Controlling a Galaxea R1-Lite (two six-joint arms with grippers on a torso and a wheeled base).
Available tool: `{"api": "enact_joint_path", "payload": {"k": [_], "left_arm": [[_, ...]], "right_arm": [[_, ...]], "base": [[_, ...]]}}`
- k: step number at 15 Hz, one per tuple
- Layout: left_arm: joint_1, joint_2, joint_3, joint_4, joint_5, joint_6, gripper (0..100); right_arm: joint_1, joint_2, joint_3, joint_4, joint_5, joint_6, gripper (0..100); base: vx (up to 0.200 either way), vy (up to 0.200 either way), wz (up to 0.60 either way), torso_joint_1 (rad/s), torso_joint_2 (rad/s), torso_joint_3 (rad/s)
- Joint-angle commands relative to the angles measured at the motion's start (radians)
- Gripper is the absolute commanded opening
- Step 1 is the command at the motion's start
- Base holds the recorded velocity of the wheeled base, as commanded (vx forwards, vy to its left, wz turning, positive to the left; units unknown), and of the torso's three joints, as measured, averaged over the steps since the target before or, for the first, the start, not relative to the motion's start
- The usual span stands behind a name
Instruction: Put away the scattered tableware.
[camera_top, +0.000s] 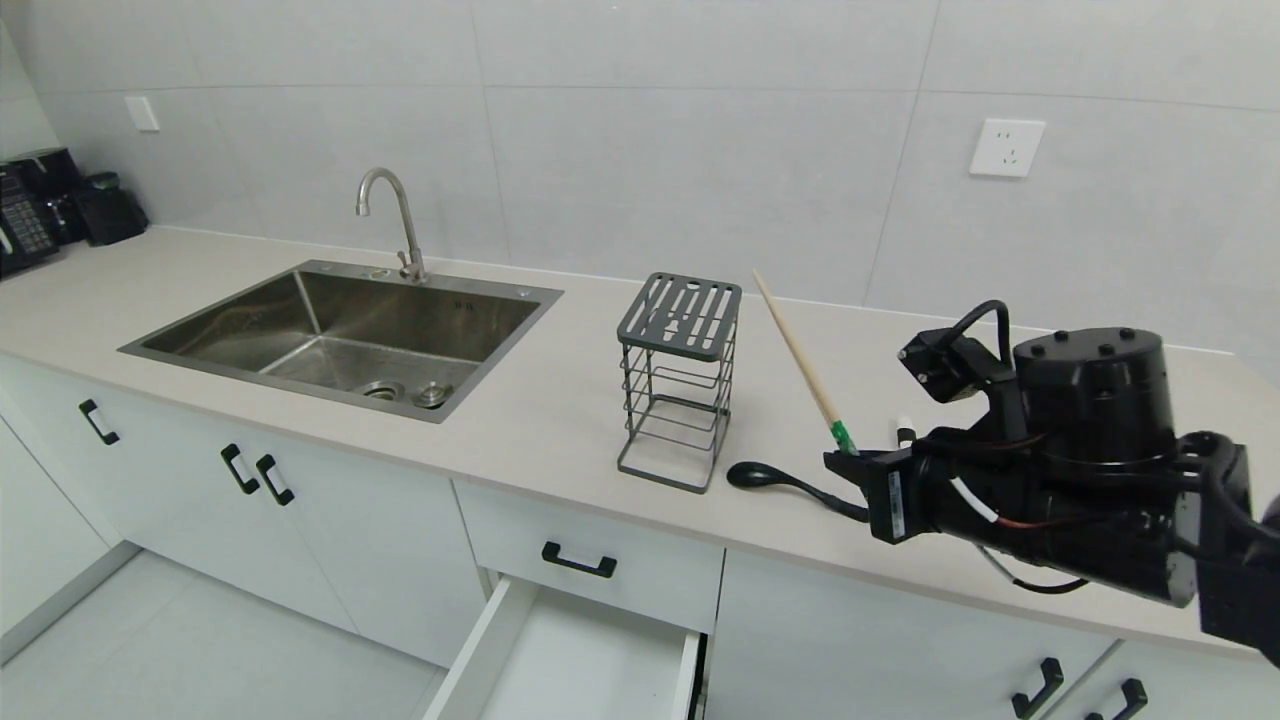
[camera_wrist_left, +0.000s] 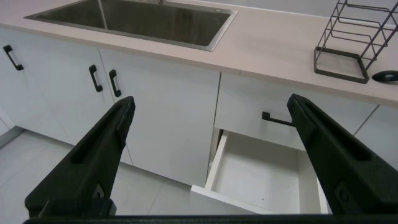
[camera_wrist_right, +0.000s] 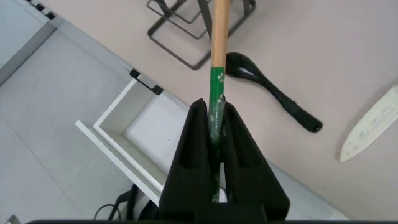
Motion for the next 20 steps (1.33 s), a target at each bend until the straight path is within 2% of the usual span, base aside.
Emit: {"api": "enact_joint_path", "payload": {"k": [1, 4, 6, 12, 16, 20], "left_arm": [[0.000, 0.001, 0.000, 0.000, 0.000, -0.001, 100], [0.000, 0.001, 0.000, 0.000, 0.000, -0.001, 100], [0.000, 0.001, 0.000, 0.000, 0.000, -0.001, 100], [0.000, 0.001, 0.000, 0.000, 0.000, -0.001, 100], [0.000, 0.001, 0.000, 0.000, 0.000, -0.001, 100], [0.000, 0.001, 0.000, 0.000, 0.000, -0.001, 100]], "right_arm": [[0.003, -0.082, 0.012, -0.003, 0.036, -0.065, 0], [0.020, -0.117, 0.021, 0.002, 0.168, -0.251, 0], [0.069, -0.114, 0.024, 0.011, 0.181, -0.319, 0], [0.236, -0.014, 0.063, -0.012, 0.114, -0.331, 0], [0.271, 0.070, 0.040, -0.075, 0.086, -0.345, 0], [0.296, 0.199, -0.074, -0.083, 0.086, -0.345, 0]], "base": [[0.000, 0.000, 0.00, 0.000, 0.00, 0.000], [0.000, 0.000, 0.00, 0.000, 0.00, 0.000], [0.000, 0.000, 0.00, 0.000, 0.00, 0.000], [0.000, 0.000, 0.00, 0.000, 0.00, 0.000], [0.000, 0.000, 0.00, 0.000, 0.00, 0.000], [0.000, 0.000, 0.00, 0.000, 0.00, 0.000]]}}
